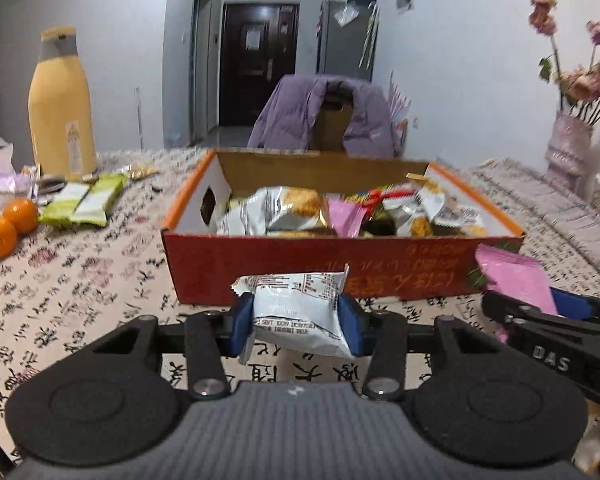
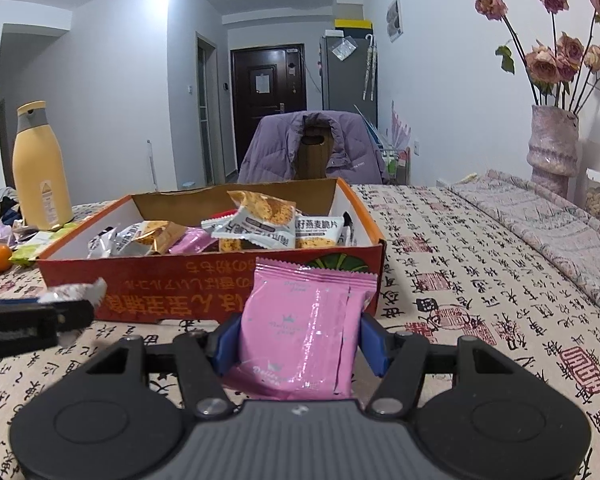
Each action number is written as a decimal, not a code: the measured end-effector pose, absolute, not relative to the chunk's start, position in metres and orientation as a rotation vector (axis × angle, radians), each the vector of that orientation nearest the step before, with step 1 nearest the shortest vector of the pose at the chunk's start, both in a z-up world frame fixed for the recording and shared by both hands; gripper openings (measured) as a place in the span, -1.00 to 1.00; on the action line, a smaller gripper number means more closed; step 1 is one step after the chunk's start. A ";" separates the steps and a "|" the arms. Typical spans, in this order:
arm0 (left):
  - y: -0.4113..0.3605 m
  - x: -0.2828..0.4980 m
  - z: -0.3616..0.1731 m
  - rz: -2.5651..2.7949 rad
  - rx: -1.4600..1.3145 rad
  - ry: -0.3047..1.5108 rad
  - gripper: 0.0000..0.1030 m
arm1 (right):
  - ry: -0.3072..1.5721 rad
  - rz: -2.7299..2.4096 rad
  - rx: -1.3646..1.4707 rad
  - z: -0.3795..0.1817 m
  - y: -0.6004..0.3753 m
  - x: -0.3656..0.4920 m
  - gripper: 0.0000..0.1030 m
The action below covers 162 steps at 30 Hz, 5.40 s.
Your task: Organize snacks
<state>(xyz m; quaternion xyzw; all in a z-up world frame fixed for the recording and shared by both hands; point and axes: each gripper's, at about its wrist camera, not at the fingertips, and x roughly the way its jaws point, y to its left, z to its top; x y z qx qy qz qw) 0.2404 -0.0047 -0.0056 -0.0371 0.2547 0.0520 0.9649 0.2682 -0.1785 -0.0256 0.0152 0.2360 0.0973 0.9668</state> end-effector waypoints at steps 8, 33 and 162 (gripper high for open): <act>0.005 0.218 0.010 0.083 -0.090 0.448 -0.11 | 0.401 0.231 -0.010 -0.012 -0.171 0.250 0.18; 0.025 0.268 0.058 0.083 -0.114 0.342 -0.11 | 0.353 0.268 -0.009 0.051 -0.148 0.301 0.18; 0.033 0.109 0.000 -0.013 -0.095 0.508 1.00 | 0.574 0.323 0.065 -0.004 -0.200 0.151 1.00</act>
